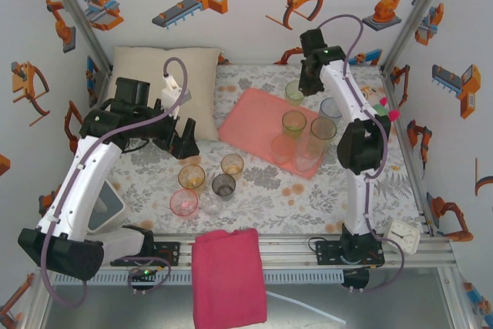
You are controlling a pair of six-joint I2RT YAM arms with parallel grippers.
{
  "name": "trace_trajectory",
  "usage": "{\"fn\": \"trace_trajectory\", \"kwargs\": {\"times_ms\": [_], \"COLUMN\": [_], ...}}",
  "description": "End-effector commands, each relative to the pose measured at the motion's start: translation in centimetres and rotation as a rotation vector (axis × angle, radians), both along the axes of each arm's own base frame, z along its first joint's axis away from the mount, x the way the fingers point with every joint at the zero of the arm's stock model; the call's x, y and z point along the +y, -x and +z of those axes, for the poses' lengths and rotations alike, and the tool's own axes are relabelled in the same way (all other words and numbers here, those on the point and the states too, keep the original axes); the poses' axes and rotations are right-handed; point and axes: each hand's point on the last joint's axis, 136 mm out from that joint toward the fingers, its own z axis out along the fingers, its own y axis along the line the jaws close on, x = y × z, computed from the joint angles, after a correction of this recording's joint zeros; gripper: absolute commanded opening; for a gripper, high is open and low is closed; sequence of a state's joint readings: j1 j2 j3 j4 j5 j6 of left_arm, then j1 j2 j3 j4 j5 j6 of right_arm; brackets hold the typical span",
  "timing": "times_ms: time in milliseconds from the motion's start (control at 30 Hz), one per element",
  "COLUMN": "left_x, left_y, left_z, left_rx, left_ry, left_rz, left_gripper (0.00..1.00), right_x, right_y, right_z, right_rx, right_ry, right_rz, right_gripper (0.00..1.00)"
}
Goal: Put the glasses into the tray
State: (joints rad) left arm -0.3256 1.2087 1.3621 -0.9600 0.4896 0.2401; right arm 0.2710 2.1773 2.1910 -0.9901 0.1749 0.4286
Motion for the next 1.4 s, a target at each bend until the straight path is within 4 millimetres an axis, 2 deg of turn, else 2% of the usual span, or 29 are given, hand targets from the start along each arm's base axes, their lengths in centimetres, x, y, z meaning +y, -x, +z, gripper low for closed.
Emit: {"fn": "trace_trajectory", "kwargs": {"times_ms": [0,467,833,1367], "left_x": [-0.2,-0.2,0.0,-0.1], "left_y": [-0.1,0.1,0.1,-0.2], "left_z": [0.7,0.4,-0.1,-0.4], "left_rx": [0.003,0.008,0.013,0.019], "left_ry": [0.026,0.029,0.021,0.02], "left_rz": [-0.003,-0.005,-0.001,0.001], "left_gripper": [0.97,0.97,0.97,0.97], "right_x": [-1.2,-3.5,-3.9,-4.0], "right_y": [0.2,1.2,1.5,1.5], "right_z": [-0.7,-3.6,-5.7,-7.7], "right_rx": [0.024,0.103,0.157,0.194], "right_ry": [0.046,0.088,0.102,0.101], "right_rz": [-0.011,-0.05,-0.06,-0.064], "right_gripper": [0.0,0.0,0.0,0.0]}}
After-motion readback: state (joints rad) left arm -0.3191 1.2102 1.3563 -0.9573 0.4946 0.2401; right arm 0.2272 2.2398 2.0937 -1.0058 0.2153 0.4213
